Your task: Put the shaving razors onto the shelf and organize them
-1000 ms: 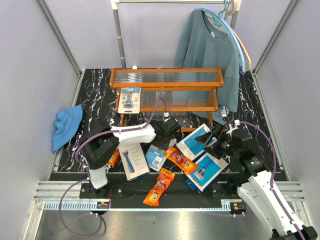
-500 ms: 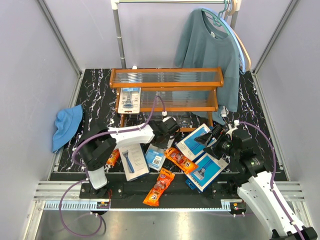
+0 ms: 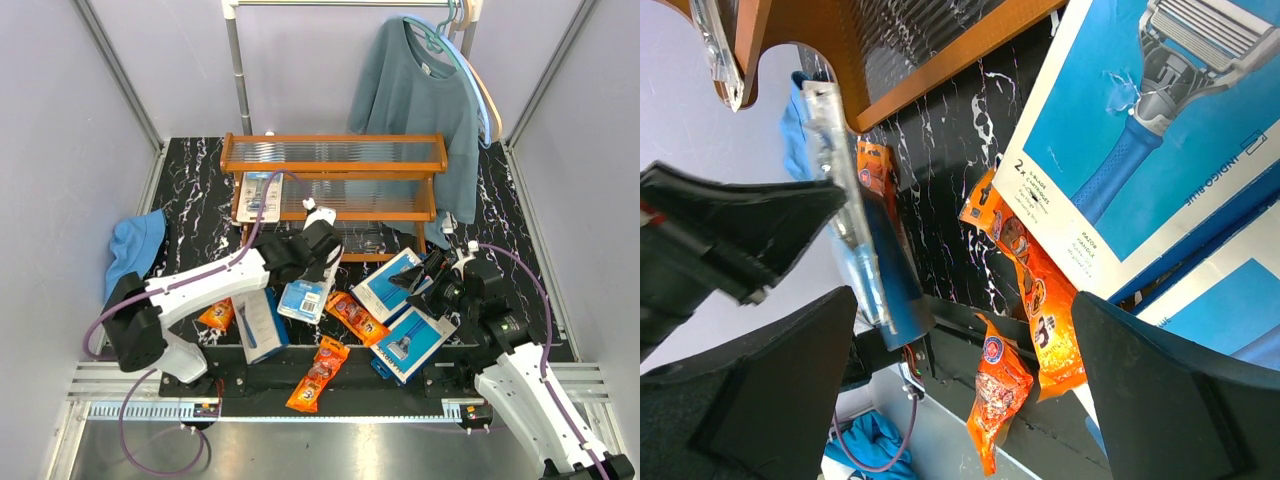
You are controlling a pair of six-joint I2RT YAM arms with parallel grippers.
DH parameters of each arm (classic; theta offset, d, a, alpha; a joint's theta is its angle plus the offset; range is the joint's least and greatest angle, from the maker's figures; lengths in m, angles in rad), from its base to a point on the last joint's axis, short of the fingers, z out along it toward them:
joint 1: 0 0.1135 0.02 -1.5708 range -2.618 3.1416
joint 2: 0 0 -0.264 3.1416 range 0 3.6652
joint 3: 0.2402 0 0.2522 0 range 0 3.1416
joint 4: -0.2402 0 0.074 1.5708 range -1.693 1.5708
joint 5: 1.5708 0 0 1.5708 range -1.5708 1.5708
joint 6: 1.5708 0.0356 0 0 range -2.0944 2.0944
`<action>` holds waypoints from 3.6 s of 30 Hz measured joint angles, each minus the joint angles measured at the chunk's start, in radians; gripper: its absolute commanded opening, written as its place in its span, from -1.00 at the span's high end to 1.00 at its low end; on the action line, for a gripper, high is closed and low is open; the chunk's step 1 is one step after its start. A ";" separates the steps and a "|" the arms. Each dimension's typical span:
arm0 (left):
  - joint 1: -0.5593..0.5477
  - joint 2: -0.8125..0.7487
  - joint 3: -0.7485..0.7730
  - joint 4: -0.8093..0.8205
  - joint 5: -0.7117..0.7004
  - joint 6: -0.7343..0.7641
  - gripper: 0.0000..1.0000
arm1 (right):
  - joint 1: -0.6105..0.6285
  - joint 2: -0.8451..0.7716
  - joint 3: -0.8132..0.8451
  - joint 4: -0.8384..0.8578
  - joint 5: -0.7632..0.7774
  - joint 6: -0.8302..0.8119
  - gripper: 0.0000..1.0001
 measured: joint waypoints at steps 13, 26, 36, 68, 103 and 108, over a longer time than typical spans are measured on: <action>-0.048 -0.161 0.048 -0.007 0.011 -0.098 1.00 | 0.000 -0.046 0.000 0.000 0.002 0.000 -0.99; -0.051 -0.166 0.065 0.031 0.011 -0.218 1.00 | 0.005 0.038 0.130 -0.055 -0.001 -0.051 -0.98; -0.018 -0.063 0.119 0.104 0.073 -0.307 1.00 | 0.082 0.050 0.148 0.010 -0.026 -0.033 -0.86; 0.065 0.095 0.254 0.145 0.230 -0.368 1.00 | 0.368 0.261 0.190 0.206 0.187 0.029 0.61; 0.092 -0.230 0.154 0.108 0.201 -0.196 -0.98 | 0.375 0.249 0.132 0.277 0.145 0.002 1.00; 0.132 -0.296 0.158 0.069 0.180 -0.151 -0.98 | 0.375 0.310 0.133 0.312 0.124 -0.009 1.00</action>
